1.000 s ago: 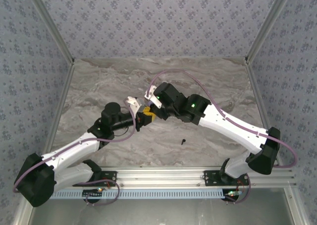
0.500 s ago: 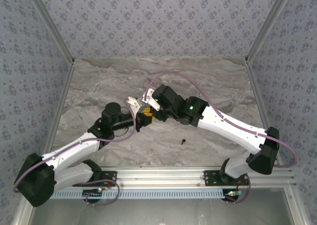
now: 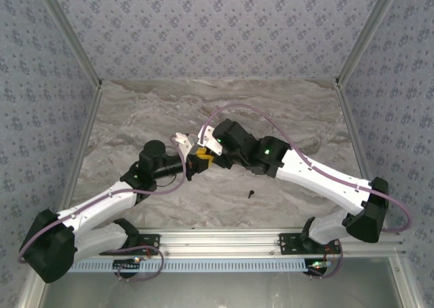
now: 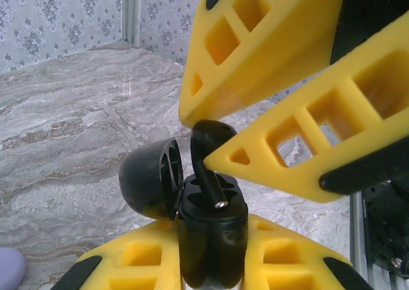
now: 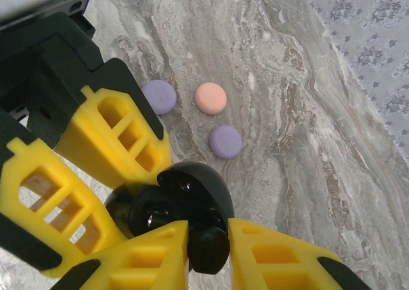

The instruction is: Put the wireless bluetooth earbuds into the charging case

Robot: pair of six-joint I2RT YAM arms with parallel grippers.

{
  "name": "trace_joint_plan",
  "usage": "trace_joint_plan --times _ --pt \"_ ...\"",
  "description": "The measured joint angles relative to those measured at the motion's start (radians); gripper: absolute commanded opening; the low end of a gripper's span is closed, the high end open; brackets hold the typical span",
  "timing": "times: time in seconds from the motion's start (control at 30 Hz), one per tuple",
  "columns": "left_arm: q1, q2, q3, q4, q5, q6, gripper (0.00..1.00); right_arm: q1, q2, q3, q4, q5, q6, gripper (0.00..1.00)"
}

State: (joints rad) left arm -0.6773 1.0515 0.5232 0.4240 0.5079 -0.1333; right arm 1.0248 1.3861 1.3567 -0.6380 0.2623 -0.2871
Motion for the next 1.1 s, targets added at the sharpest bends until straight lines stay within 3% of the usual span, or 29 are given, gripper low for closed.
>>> trace_joint_plan --times 0.5,1.1 --pt "0.000 0.002 0.000 0.005 0.001 -0.008 0.00 -0.002 -0.020 -0.015 0.026 0.000 -0.076 0.23" --pt "0.000 0.004 0.009 0.043 0.058 -0.052 0.00 -0.019 -0.111 -0.113 0.163 -0.006 -0.330 0.23"
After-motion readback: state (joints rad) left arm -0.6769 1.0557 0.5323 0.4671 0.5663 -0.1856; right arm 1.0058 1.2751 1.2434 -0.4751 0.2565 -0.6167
